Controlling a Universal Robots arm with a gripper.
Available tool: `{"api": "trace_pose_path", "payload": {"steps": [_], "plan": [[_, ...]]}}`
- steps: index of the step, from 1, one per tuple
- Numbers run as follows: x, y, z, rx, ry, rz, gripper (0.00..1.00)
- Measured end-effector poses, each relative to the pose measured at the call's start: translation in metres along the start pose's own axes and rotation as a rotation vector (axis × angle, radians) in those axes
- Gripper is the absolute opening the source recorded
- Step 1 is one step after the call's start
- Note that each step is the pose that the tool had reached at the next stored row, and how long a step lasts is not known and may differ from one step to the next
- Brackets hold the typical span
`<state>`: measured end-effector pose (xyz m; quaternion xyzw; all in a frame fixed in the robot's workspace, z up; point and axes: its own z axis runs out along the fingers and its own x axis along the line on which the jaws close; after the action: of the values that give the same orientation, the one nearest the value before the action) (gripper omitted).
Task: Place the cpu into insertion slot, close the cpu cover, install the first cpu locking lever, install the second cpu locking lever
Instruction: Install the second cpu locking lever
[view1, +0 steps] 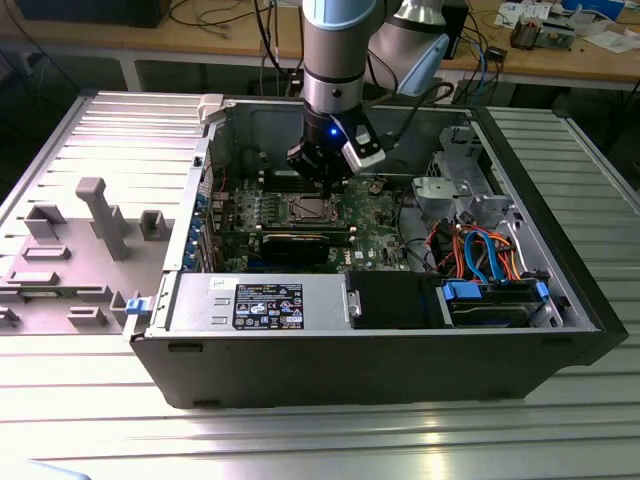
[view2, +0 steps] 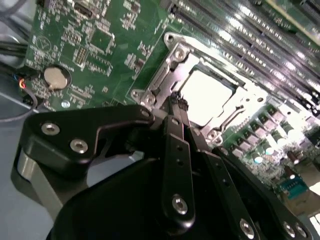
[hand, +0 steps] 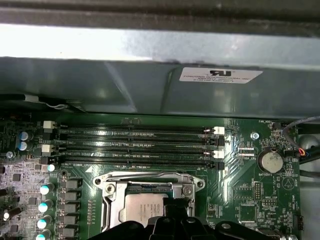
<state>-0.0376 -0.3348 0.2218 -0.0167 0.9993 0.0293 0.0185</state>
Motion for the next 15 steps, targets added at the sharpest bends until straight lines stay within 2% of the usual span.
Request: {"api": "trace_pose_path", "payload": {"steps": [12,15], "plan": [[0.0001,-0.0011,-0.0002,0.0000,0.0000,0.000,0.11],[-0.0001,-0.0009,-0.0037,-0.0001,-0.0002,0.000,0.11]]}}
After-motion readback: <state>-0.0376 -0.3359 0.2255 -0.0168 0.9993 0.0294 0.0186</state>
